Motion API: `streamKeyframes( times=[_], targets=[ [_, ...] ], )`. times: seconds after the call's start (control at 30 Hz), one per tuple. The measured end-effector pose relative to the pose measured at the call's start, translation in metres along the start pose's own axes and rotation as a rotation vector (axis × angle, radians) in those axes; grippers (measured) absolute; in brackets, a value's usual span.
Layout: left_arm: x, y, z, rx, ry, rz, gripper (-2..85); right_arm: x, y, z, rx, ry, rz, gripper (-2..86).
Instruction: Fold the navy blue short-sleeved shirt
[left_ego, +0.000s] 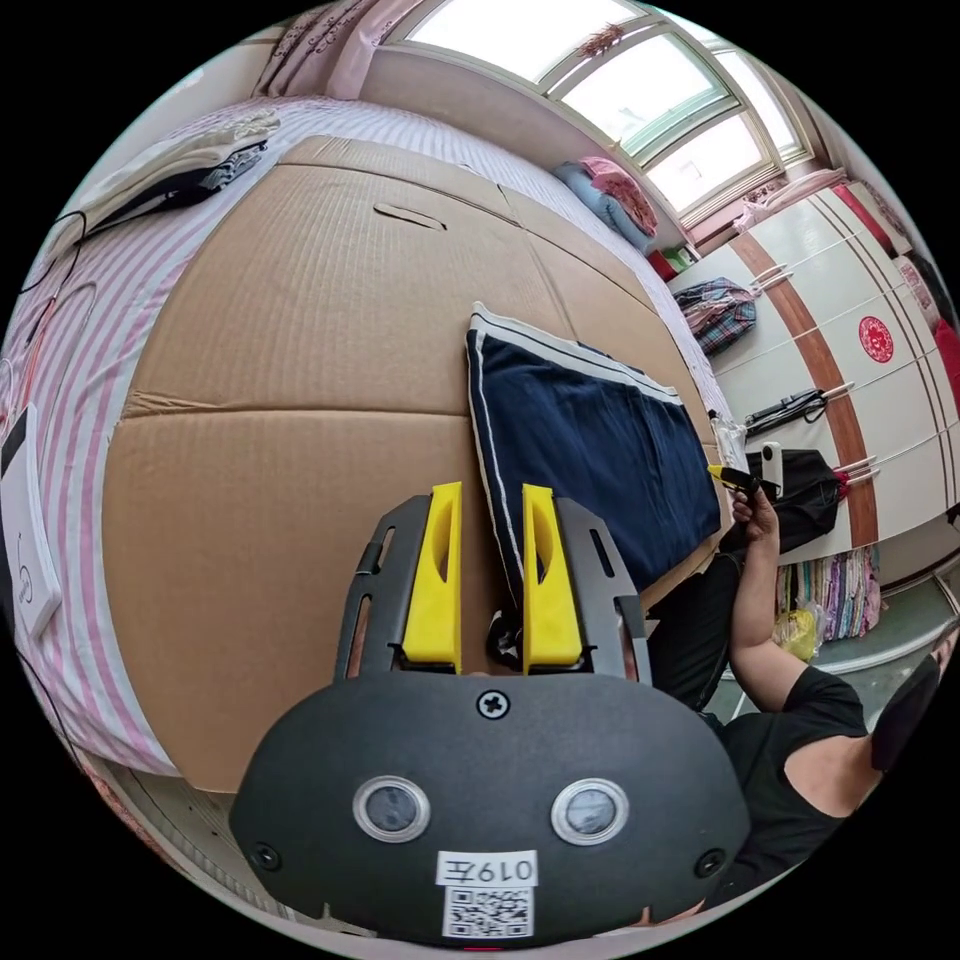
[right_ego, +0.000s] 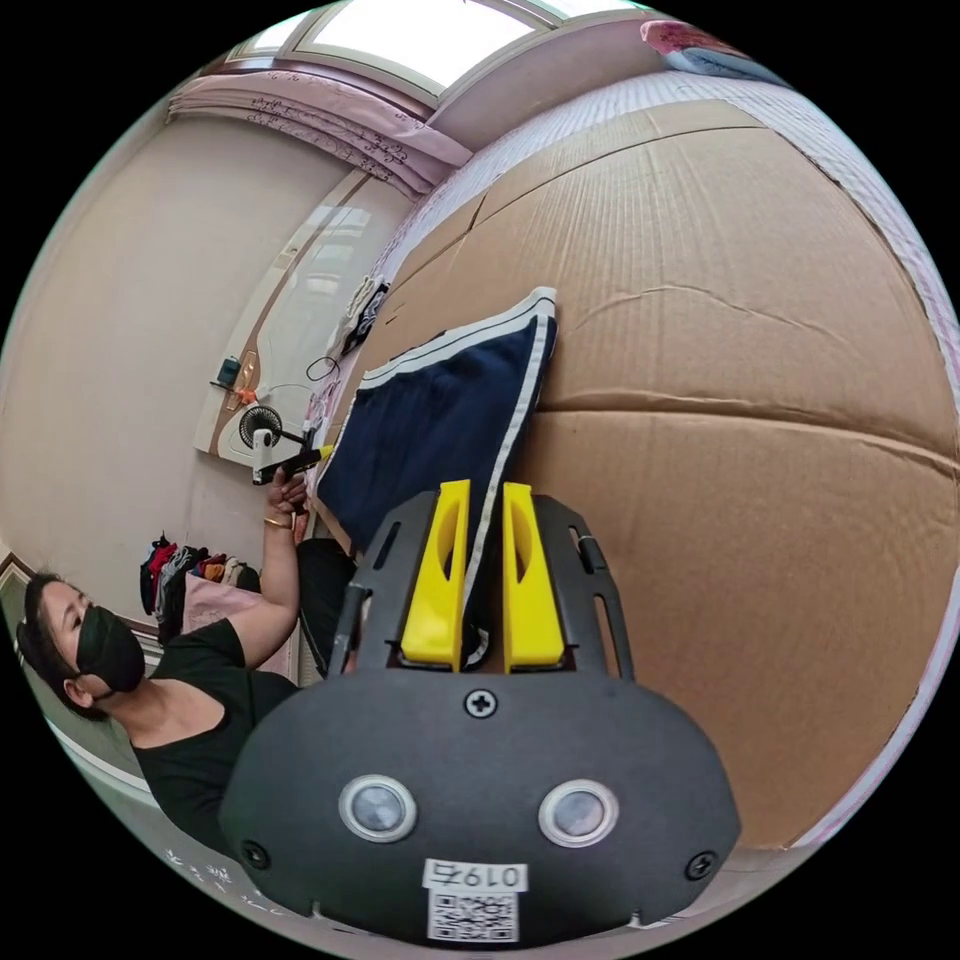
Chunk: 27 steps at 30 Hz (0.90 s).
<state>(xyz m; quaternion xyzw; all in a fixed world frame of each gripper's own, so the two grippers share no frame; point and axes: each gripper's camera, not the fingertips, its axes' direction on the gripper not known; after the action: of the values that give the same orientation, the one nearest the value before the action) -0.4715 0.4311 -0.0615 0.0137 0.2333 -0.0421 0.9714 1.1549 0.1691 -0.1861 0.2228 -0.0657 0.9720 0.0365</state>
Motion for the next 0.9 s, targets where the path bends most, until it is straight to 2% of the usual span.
streamKeyframes(
  times=[0.3,0.63,0.9],
  targets=[
    [-0.011,0.014,0.006,-0.004,0.091,-0.003,6.7,0.006,-0.009,-0.011,-0.031,-0.011,-0.014,7.0],
    [-0.002,0.027,0.011,-0.034,0.017,0.062,2.6,0.01,-0.021,-0.023,-0.105,0.062,-0.059,0.6],
    [-0.005,0.041,0.013,-0.057,-0.009,0.076,3.1,0.031,-0.028,-0.04,-0.111,0.056,-0.05,1.6]
  ],
)
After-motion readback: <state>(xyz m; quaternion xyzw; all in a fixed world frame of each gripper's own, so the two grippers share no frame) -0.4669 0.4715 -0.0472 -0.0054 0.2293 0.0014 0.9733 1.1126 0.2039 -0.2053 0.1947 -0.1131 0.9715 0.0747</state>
